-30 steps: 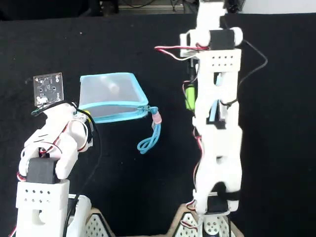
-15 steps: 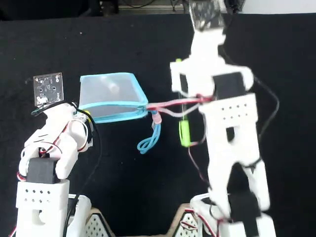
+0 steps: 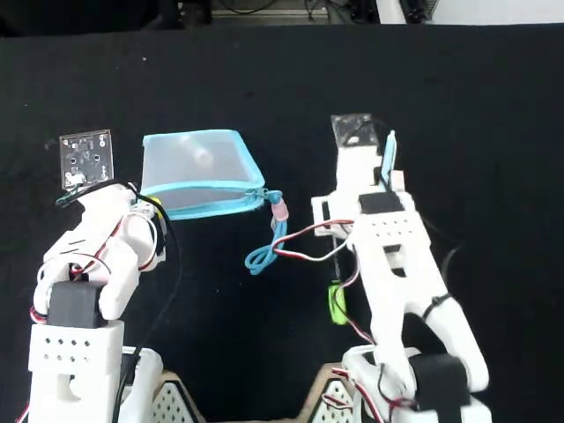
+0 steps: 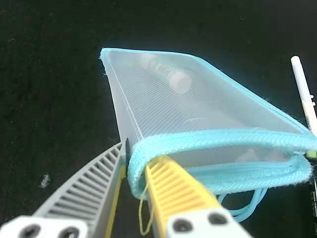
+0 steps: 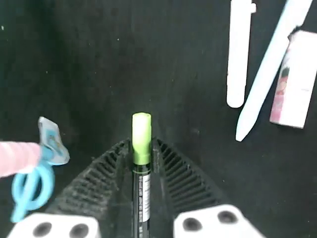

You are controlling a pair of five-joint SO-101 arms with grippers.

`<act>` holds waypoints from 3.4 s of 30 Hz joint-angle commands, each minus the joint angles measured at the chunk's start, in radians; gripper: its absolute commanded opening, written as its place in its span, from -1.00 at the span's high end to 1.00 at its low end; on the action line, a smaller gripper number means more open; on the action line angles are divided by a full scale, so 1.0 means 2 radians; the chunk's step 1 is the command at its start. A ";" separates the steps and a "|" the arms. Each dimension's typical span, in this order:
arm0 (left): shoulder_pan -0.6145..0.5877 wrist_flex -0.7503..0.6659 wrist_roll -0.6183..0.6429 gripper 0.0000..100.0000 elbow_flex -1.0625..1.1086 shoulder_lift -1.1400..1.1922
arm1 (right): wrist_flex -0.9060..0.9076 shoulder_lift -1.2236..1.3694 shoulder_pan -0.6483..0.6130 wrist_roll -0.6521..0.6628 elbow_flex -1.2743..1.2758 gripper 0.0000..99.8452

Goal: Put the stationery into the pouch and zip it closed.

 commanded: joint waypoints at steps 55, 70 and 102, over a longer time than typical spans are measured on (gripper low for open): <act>-0.003 0.000 0.005 0.94 -0.007 -0.007 | 0.140 0.257 0.006 0.042 -0.206 0.72; -0.003 0.000 0.005 0.94 -0.007 -0.007 | 0.225 0.169 0.009 0.044 -0.229 0.98; -0.003 0.000 0.004 0.94 -0.007 -0.007 | -0.030 -0.554 -0.308 0.044 -0.118 0.98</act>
